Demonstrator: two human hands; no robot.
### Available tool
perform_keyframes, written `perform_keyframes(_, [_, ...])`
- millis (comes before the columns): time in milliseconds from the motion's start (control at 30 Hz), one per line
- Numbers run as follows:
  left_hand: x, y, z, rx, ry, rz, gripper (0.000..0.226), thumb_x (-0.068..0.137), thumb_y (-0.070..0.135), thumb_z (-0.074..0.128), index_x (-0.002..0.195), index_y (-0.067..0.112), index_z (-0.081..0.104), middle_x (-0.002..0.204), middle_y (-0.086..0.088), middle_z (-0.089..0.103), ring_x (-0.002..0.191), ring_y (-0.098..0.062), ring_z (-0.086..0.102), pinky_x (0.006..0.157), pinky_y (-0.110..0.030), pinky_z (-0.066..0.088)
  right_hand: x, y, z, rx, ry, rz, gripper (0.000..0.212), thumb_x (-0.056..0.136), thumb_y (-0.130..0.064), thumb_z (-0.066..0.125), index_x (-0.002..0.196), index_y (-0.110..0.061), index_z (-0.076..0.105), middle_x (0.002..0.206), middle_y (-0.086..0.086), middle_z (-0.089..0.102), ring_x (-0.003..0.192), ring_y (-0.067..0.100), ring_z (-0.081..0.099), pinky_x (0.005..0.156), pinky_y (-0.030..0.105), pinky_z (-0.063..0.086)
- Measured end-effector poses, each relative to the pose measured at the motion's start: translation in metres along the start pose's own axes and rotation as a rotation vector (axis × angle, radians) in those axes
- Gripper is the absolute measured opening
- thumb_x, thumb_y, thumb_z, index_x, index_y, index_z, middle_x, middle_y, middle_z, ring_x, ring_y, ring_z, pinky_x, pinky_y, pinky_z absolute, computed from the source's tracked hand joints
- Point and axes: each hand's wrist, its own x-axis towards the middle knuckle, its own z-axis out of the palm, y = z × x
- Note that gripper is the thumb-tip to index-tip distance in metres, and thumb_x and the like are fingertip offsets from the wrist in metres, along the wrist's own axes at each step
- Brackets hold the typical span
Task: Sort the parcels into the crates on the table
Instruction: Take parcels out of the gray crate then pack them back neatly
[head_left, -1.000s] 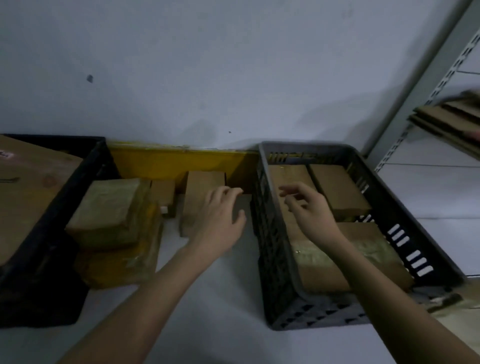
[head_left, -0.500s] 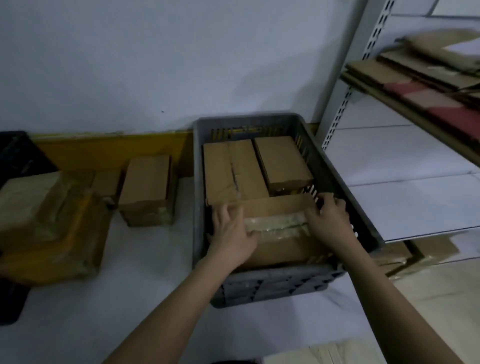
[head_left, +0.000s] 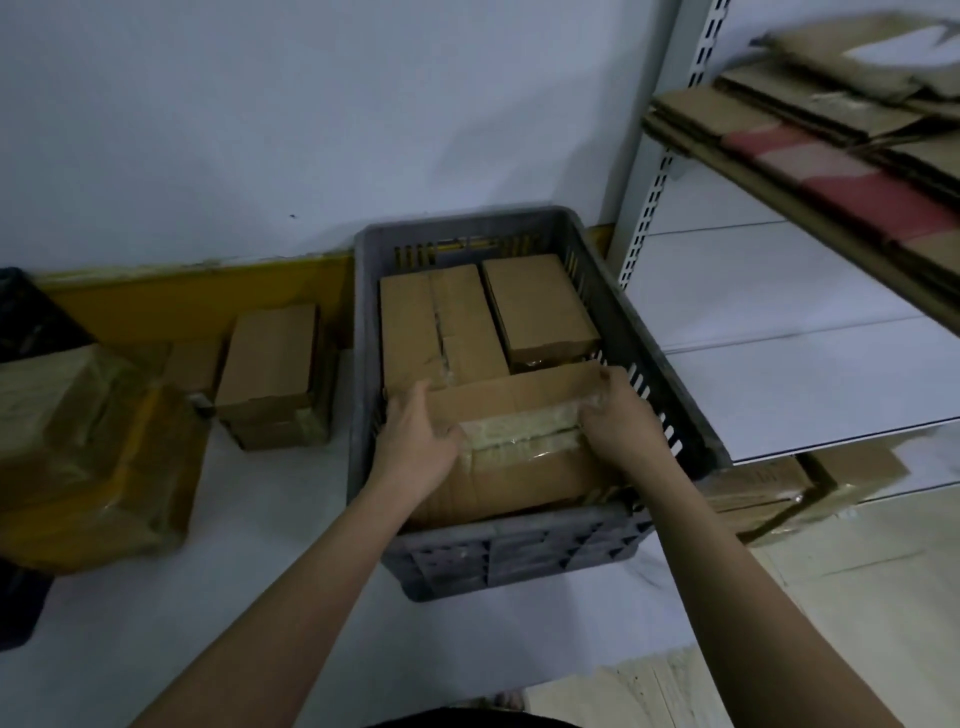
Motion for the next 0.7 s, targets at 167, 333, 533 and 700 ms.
perform_keyframes(167, [-0.008, 0.028, -0.024, -0.080, 0.125, 0.102, 0.063, 0.093, 0.023, 0.063, 0.148, 0.032, 0.034, 0.145, -0.004, 0.041, 0.133, -0.028, 0.036, 0.112, -0.042, 0.033, -0.003, -0.010, -0.030, 0.054, 0.103, -0.042, 0.058, 0.096, -0.024, 0.049, 0.150, -0.021, 0.029, 0.138, 0.015, 0.054, 0.119, 0.039, 0.054, 0.095, 0.046, 0.044])
perform_keyframes(333, [0.006, 0.078, -0.088, -0.080, 0.174, 0.191, 0.061, 0.091, 0.036, 0.065, 0.146, 0.034, 0.039, 0.148, -0.003, 0.041, 0.134, -0.028, 0.038, 0.106, -0.051, 0.041, -0.005, -0.051, -0.075, 0.031, 0.231, -0.153, 0.056, 0.095, -0.035, 0.050, 0.147, -0.018, 0.037, 0.143, 0.013, 0.051, 0.125, 0.037, 0.051, 0.096, 0.045, 0.042])
perform_keyframes(533, [0.006, 0.134, -0.154, -0.016, 0.232, 0.339, 0.075, 0.081, 0.047, 0.075, 0.146, 0.030, 0.042, 0.146, 0.000, 0.040, 0.133, -0.022, 0.040, 0.107, -0.045, 0.041, -0.019, -0.105, -0.134, 0.173, 0.335, -0.331, 0.042, 0.092, -0.041, 0.060, 0.128, -0.019, 0.056, 0.116, 0.003, 0.065, 0.107, 0.027, 0.062, 0.094, 0.049, 0.051])
perform_keyframes(700, [0.007, 0.158, -0.197, -0.013, 0.301, 0.389, 0.088, 0.071, 0.048, 0.084, 0.145, 0.026, 0.044, 0.140, -0.002, 0.040, 0.130, -0.023, 0.043, 0.108, -0.048, 0.042, -0.029, -0.151, -0.167, 0.329, 0.466, -0.522, 0.040, 0.087, -0.038, 0.070, 0.121, -0.019, 0.060, 0.090, -0.017, 0.056, 0.095, 0.013, 0.061, 0.091, 0.046, 0.054])
